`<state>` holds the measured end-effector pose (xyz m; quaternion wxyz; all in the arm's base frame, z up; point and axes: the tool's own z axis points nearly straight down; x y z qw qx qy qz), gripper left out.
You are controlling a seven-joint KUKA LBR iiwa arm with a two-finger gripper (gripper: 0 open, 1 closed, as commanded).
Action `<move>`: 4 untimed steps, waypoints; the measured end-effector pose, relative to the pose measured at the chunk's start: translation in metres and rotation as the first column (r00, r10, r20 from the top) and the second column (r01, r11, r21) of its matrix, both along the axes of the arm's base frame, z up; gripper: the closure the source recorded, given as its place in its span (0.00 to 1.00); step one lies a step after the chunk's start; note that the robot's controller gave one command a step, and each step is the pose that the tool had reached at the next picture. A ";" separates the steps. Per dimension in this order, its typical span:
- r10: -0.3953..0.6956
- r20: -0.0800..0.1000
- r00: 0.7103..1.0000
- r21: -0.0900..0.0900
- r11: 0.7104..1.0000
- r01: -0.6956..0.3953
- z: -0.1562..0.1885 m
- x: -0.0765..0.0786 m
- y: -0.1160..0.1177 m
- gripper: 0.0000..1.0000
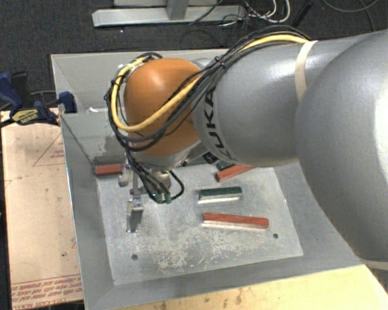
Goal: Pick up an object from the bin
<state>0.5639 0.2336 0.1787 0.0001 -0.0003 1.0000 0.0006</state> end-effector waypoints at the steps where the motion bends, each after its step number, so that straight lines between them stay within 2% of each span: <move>1: 0.092 0.009 0.996 0.002 0.996 -0.092 -0.027 -0.022 -0.007 0.00; 2: 0.059 0.018 0.998 0.006 0.998 -0.059 -0.100 0.012 -0.080 1.00; 3: 0.060 0.011 0.998 0.005 0.998 -0.060 -0.103 0.010 -0.080 0.00; 4: 0.060 0.012 0.998 0.005 0.998 -0.060 -0.103 0.010 -0.080 0.00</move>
Offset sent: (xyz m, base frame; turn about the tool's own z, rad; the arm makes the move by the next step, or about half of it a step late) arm 0.0060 -0.0827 -0.1087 -0.0610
